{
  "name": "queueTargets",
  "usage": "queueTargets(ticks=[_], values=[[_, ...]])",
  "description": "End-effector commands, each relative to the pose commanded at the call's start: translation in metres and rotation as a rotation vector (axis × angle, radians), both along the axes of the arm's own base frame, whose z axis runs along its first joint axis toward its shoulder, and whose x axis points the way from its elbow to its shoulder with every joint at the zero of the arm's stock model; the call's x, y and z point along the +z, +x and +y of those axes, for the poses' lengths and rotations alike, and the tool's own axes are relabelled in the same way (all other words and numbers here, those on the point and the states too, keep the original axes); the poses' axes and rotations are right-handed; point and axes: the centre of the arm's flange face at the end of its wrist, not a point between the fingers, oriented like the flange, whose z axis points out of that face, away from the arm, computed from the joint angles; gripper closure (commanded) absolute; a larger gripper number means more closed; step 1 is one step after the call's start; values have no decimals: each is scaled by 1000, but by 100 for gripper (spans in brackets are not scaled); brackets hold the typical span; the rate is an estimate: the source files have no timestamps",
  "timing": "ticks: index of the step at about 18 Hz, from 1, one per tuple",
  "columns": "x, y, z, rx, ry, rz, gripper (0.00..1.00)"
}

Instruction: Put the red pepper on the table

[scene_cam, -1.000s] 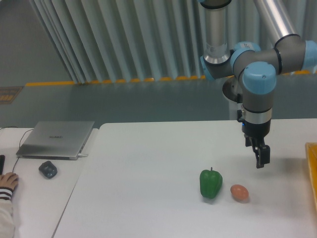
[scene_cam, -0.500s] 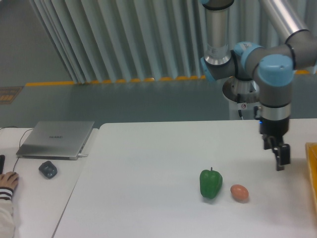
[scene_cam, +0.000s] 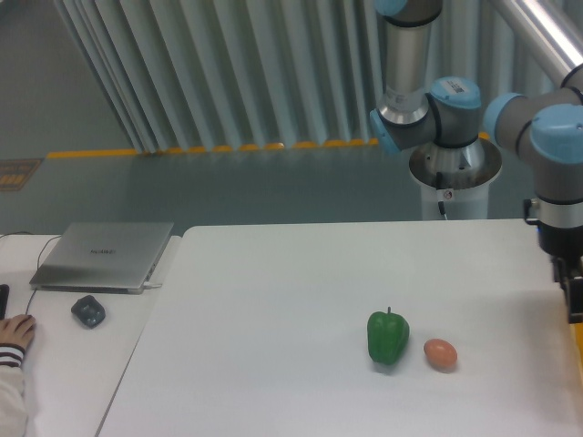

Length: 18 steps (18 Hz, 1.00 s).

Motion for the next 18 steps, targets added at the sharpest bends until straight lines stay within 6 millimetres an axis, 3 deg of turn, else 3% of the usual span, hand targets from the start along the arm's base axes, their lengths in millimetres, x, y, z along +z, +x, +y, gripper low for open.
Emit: queueTargets(ticks=[3, 7, 12, 18], values=[[-5, -29, -3, 75, 26, 27, 0], [-11, -69, -14, 403, 124, 40, 0], [-28, -81, -18, 770, 205, 29, 0], [-39, -102, -47, 870, 208, 13, 0]])
